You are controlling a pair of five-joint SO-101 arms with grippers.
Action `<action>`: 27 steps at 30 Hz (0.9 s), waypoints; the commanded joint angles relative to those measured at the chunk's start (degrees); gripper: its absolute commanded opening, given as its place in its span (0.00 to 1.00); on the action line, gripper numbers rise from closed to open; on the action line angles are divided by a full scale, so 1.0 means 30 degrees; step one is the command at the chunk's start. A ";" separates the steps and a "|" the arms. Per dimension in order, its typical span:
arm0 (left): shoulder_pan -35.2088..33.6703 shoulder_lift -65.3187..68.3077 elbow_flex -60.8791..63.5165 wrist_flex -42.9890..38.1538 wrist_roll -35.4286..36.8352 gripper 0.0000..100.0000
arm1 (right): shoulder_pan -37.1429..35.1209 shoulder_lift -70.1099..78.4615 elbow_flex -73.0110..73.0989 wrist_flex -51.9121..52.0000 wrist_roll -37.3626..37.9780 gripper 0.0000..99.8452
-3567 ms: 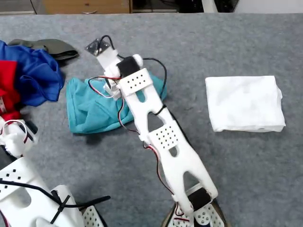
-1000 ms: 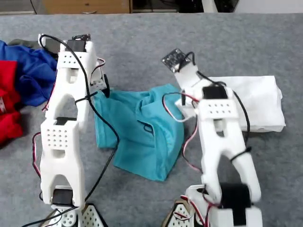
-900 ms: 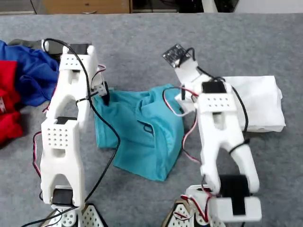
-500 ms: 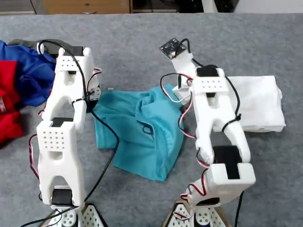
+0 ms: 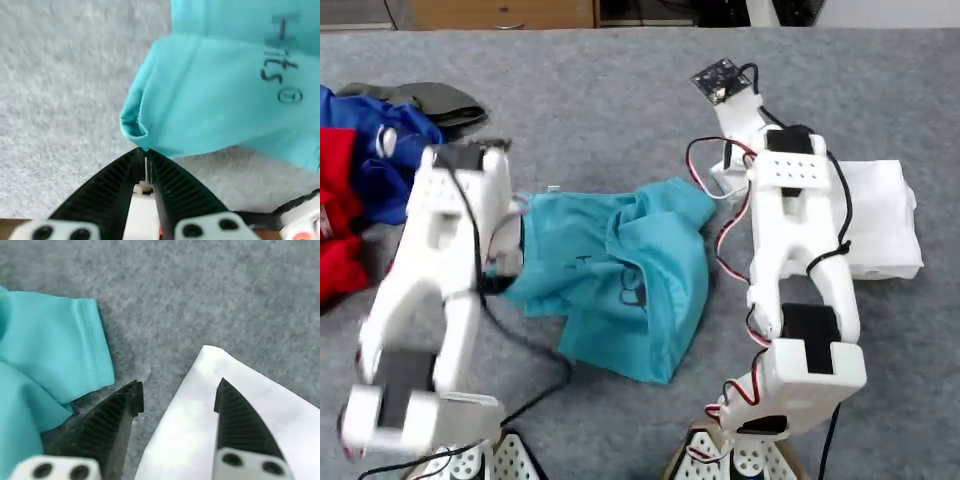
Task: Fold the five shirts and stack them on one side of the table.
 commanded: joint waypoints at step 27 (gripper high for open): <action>-0.2168 -1.0212 0.1231 -0.6183 -0.2520 0.25 | -0.1333 -0.0044 -0.4264 0.3663 -0.2989 0.28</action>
